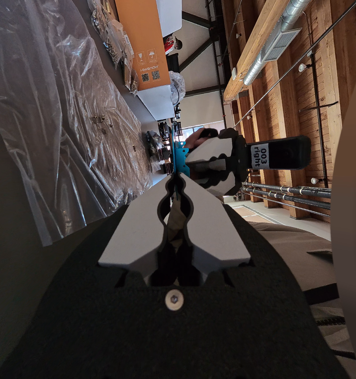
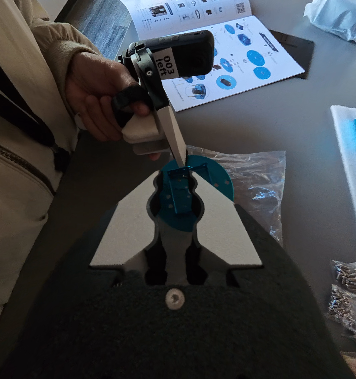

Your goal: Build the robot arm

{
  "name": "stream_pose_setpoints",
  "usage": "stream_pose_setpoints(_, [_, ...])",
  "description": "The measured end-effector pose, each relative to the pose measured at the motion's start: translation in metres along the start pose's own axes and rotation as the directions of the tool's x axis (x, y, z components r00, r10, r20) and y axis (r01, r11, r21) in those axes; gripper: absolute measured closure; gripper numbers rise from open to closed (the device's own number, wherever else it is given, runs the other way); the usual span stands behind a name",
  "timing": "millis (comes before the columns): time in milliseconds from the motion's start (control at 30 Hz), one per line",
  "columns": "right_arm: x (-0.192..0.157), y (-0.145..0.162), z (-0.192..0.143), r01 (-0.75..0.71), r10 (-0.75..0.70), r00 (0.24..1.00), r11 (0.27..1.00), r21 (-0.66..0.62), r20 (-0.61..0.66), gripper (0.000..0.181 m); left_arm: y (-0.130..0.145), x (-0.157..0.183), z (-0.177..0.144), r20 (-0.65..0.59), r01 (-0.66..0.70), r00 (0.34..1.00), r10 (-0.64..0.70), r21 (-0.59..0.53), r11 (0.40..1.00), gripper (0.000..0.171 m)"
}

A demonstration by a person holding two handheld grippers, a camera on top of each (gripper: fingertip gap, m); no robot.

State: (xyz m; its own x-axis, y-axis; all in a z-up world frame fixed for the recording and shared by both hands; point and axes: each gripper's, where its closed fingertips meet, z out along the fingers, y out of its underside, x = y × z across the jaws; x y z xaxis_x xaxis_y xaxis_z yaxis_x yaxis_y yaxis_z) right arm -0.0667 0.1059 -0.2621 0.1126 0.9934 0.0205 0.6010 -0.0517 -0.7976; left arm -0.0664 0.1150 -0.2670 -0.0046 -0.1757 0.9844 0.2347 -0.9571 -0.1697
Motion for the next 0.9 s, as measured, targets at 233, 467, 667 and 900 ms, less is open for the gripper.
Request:
stream_pose_setpoints(233, [-0.0023, 0.0038, 0.0029, 0.069, -0.07, 0.997, 0.997, -0.042, -0.042, 0.155, -0.0001, -0.0001, -0.0006, -0.003, 0.006, 1.0, -0.006, 0.001, 1.0, 0.171])
stream_pose_setpoints(467, [-0.0022, 0.0001, 0.0003, 0.093, -0.096, 0.993, 0.995, -0.039, -0.068, 0.157, -0.0005, -0.0006, -0.001, -0.006, 0.014, 1.0, -0.013, 0.005, 1.0, 0.171])
stream_pose_setpoints(667, [-0.0034, 0.0051, 0.0051, 0.096, -0.1, 0.993, 0.994, -0.06, -0.067, 0.156, -0.0001, -0.0002, -0.0011, -0.002, 0.007, 1.0, -0.007, 0.005, 1.0, 0.171])
stream_pose_setpoints(900, [-0.004, 0.0056, 0.0079, -0.001, 0.0, 1.0, 1.0, -0.023, -0.029, 0.152, -0.0011, -0.0017, -0.0026, -0.003, 0.009, 1.0, -0.009, 0.014, 1.0, 0.171])
